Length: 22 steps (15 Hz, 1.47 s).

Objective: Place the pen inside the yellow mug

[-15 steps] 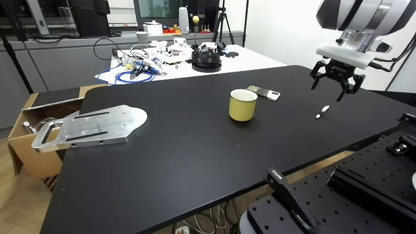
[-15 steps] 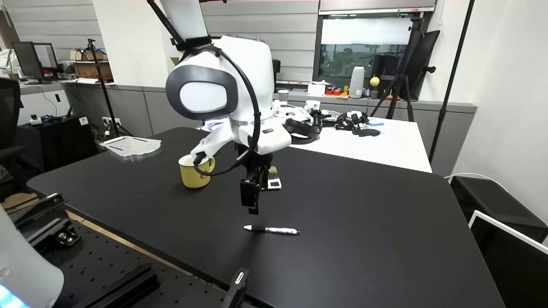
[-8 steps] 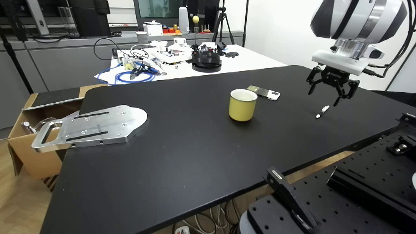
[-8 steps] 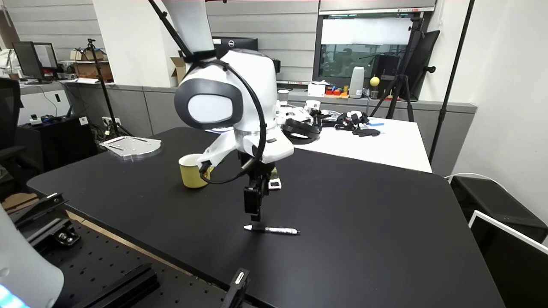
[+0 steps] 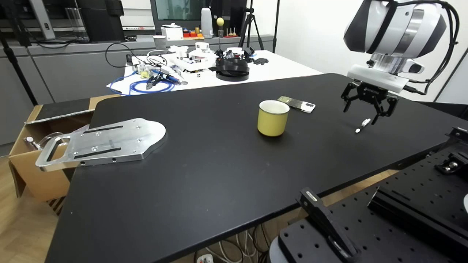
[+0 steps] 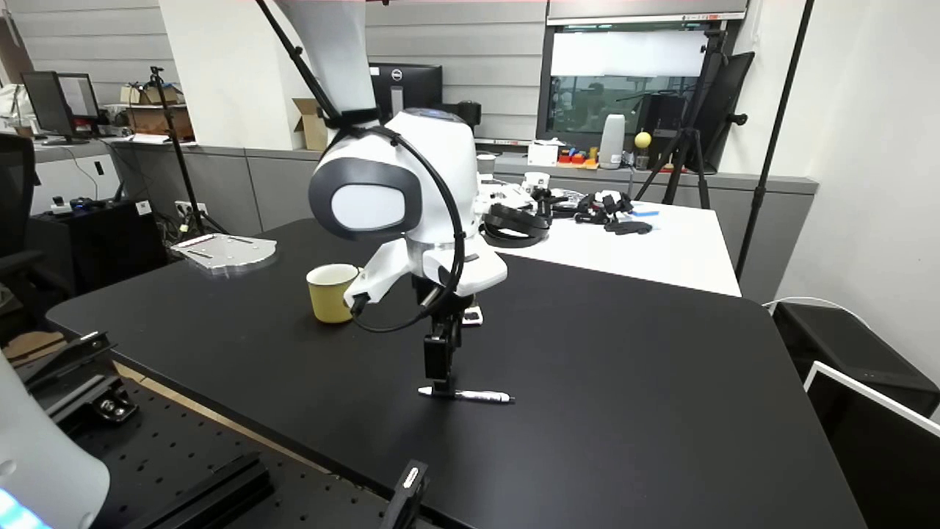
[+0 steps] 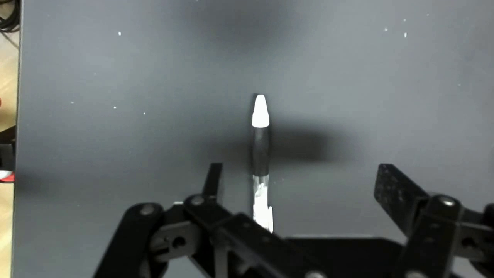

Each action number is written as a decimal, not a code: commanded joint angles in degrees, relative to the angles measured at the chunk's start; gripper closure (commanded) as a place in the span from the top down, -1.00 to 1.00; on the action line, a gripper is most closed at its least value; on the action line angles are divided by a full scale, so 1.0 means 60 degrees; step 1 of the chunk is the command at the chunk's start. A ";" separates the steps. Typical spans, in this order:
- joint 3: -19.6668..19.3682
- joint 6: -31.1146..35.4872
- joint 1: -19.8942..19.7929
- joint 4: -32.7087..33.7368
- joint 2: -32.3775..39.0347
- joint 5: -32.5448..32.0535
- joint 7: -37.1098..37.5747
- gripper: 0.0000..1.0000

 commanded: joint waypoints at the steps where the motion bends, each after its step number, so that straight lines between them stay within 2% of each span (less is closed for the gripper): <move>1: 0.0407 0.0254 -0.0493 0.0385 0.0478 0.0035 -0.0349 1.00; 13: 0.0414 0.0340 -0.0594 0.0842 0.1255 0.0032 -0.0354 1.00; 14: 0.0502 0.0414 -0.0679 0.0877 0.1311 0.0052 -0.0397 0.50; 15: 0.0479 0.0471 -0.0651 0.0899 0.1363 0.0046 -0.0385 0.46; 22: 0.0336 0.0872 -0.0466 0.1091 0.1599 0.0141 -0.0153 -0.48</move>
